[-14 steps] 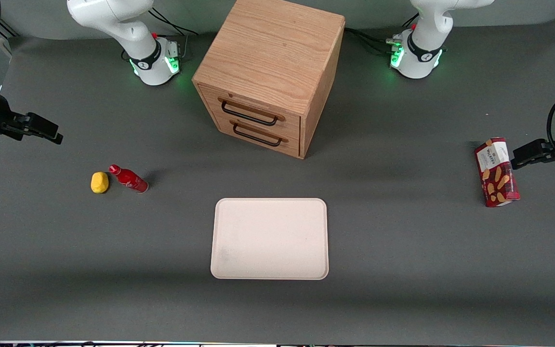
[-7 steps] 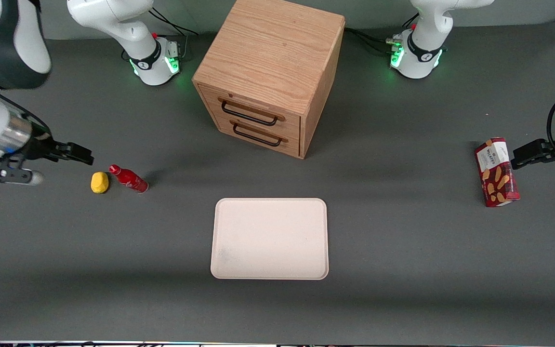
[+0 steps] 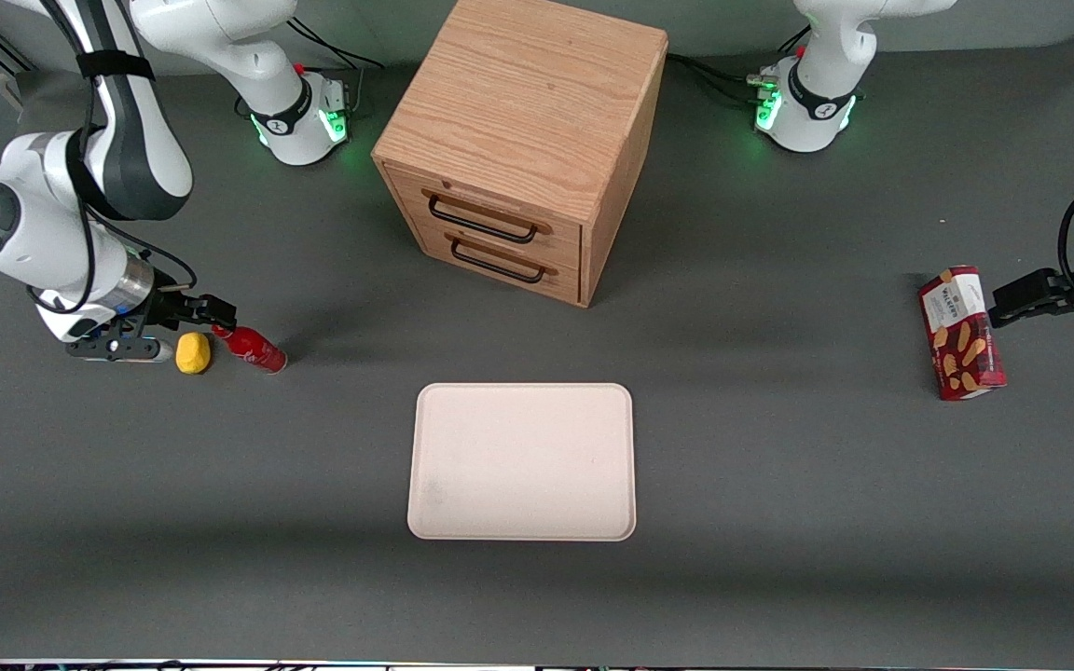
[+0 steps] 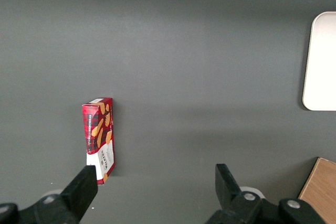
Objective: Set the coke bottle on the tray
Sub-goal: 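Move the open right gripper down over the red Coca-Cola bottle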
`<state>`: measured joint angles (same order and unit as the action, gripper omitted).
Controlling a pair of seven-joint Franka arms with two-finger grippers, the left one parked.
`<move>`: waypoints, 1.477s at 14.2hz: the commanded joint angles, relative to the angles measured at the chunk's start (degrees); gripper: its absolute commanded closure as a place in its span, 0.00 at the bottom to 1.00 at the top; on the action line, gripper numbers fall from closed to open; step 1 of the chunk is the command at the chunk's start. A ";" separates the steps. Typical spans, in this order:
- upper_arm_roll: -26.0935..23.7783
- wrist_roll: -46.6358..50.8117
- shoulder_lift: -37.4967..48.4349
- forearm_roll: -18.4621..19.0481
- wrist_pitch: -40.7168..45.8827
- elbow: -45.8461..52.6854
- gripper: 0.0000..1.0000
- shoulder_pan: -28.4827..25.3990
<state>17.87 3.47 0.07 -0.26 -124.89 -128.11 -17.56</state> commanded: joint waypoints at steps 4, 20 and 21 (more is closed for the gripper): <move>0.32 -1.36 0.55 0.61 -8.35 -6.80 0.00 -0.20; 0.50 -3.38 -0.59 0.52 -10.90 -6.98 0.86 -0.11; 0.41 -3.29 -0.59 0.52 -10.90 -6.80 0.95 -0.11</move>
<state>17.90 1.44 -0.87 -0.09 -134.91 -135.03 -17.56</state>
